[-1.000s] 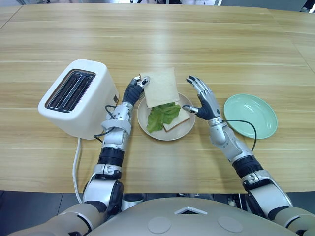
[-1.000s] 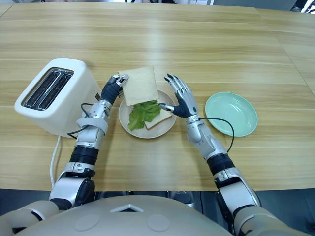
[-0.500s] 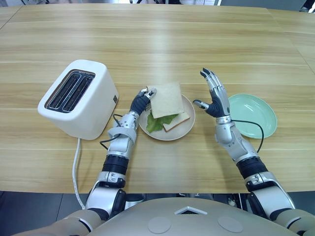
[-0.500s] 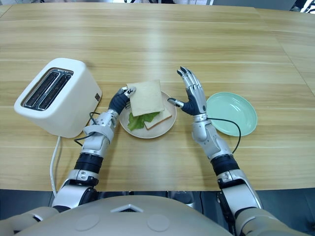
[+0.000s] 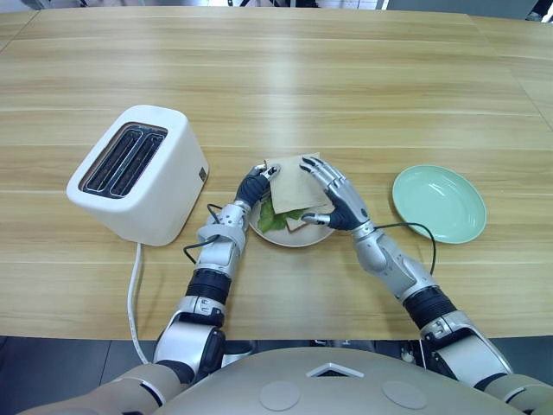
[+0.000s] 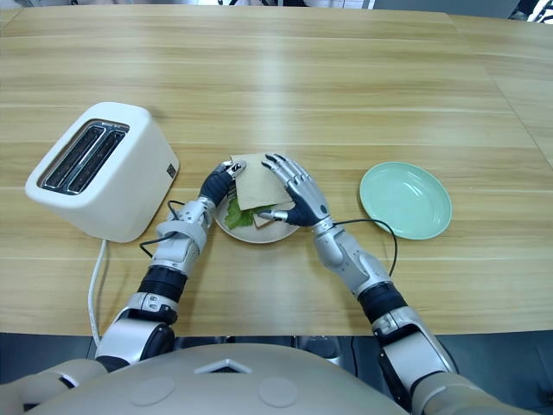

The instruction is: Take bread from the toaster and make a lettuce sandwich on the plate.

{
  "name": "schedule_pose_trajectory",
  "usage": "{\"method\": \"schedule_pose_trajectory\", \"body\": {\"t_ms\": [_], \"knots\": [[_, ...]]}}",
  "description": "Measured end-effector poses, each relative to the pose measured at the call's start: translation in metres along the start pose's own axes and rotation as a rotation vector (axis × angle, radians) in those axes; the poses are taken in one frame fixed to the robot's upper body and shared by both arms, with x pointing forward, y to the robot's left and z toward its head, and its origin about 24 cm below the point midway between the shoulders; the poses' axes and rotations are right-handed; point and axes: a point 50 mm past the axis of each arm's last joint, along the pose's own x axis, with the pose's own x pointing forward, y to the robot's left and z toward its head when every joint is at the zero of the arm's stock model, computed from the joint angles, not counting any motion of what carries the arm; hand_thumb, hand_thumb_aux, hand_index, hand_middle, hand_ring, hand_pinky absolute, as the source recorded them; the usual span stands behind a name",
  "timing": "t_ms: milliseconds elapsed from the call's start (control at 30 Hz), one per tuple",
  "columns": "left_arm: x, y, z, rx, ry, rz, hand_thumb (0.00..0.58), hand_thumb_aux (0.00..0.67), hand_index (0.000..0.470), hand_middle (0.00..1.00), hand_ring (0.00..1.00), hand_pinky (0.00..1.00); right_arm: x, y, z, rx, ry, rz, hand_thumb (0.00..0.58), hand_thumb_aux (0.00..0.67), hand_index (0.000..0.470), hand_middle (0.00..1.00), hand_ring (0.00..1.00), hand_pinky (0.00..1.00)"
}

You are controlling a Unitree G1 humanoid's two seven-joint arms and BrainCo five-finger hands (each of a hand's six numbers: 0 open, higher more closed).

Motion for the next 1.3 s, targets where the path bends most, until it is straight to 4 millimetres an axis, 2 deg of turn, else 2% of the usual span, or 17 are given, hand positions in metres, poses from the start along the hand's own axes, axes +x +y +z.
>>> {"method": "schedule_pose_trajectory", "body": {"t_ms": [167, 400, 467, 500, 533, 567, 633, 667, 700, 733, 800, 967, 1167, 1300], "knots": [[0.001, 0.0, -0.001, 0.003, -0.002, 0.0, 0.58, 0.67, 0.46, 1.0, 1.0, 1.0, -0.004, 0.019, 0.002, 0.008, 0.009, 0.108, 0.0, 0.0, 0.0, 0.0, 0.0, 0.0], [0.001, 0.002, -0.005, 0.03, 0.014, 0.007, 0.58, 0.67, 0.46, 1.0, 1.0, 1.0, -0.003, 0.026, -0.006, -0.03, 0.032, 0.182, 0.0, 0.0, 0.0, 0.0, 0.0, 0.0], [0.001, 0.001, -0.005, 0.054, 0.015, 0.002, 0.58, 0.67, 0.46, 0.95, 0.95, 0.95, -0.003, 0.027, -0.007, -0.031, 0.038, 0.19, 0.0, 0.0, 0.0, 0.0, 0.0, 0.0], [0.0, 0.002, -0.005, 0.062, 0.015, 0.002, 0.47, 0.378, 0.26, 0.83, 0.83, 0.83, -0.004, 0.028, -0.008, -0.031, 0.039, 0.194, 0.0, 0.0, 0.0, 0.0, 0.0, 0.0], [0.0, 0.002, -0.005, 0.089, 0.011, 0.0, 0.19, 0.121, 0.083, 0.7, 0.7, 0.7, -0.004, 0.028, -0.008, -0.031, 0.041, 0.2, 0.0, 0.0, 0.0, 0.0, 0.0, 0.0], [-0.002, 0.003, -0.006, 0.149, 0.002, -0.01, 0.009, 0.005, 0.004, 0.62, 0.62, 0.62, -0.005, 0.029, -0.01, -0.031, 0.048, 0.207, 0.0, 0.0, 0.0, 0.0, 0.0, 0.0], [-0.003, 0.001, -0.006, 0.189, -0.006, -0.022, 0.0, 0.0, 0.0, 0.4, 0.4, 0.4, -0.005, 0.028, -0.012, -0.035, 0.058, 0.211, 0.0, 0.0, 0.0, 0.0, 0.0, 0.0], [-0.005, 0.0, -0.008, 0.233, -0.015, -0.031, 0.0, 0.0, 0.0, 0.4, 0.4, 0.4, -0.005, 0.028, -0.014, -0.039, 0.066, 0.217, 0.0, 0.0, 0.0, 0.0, 0.0, 0.0], [-0.007, -0.002, -0.009, 0.272, -0.025, -0.039, 0.0, 0.0, 0.0, 0.34, 0.34, 0.34, -0.005, 0.028, -0.015, -0.044, 0.071, 0.226, 0.0, 0.0, 0.0, 0.0, 0.0, 0.0], [-0.009, -0.003, -0.01, 0.293, -0.033, -0.045, 0.0, 0.0, 0.0, 0.13, 0.13, 0.13, -0.006, 0.027, -0.016, -0.046, 0.073, 0.229, 0.0, 0.0, 0.0, 0.0, 0.0, 0.0], [-0.011, -0.004, -0.011, 0.32, -0.043, -0.057, 0.0, 0.0, 0.0, 0.0, 0.0, 0.0, -0.006, 0.028, -0.016, -0.045, 0.076, 0.232, 0.0, 0.0, 0.0, 0.0, 0.0, 0.0], [-0.016, -0.001, -0.009, 0.517, -0.101, -0.076, 0.0, 0.0, 0.0, 0.0, 0.0, 0.0, -0.007, 0.028, -0.016, -0.032, 0.078, 0.237, 0.0, 0.0, 0.0, 0.0, 0.0, 0.0], [-0.02, 0.007, 0.004, 0.789, -0.235, -0.016, 0.0, 0.0, 0.0, 0.0, 0.0, 0.0, -0.007, 0.028, -0.016, -0.016, 0.072, 0.236, 0.0, 0.0, 0.0, 0.0, 0.0, 0.0], [-0.016, 0.017, 0.034, 0.977, -0.393, 0.077, 0.0, 0.0, 0.0, 0.0, 0.0, 0.0, -0.007, 0.028, -0.014, -0.012, 0.064, 0.239, 0.0, 0.0, 0.0, 0.0, 0.0, 0.0]]}}
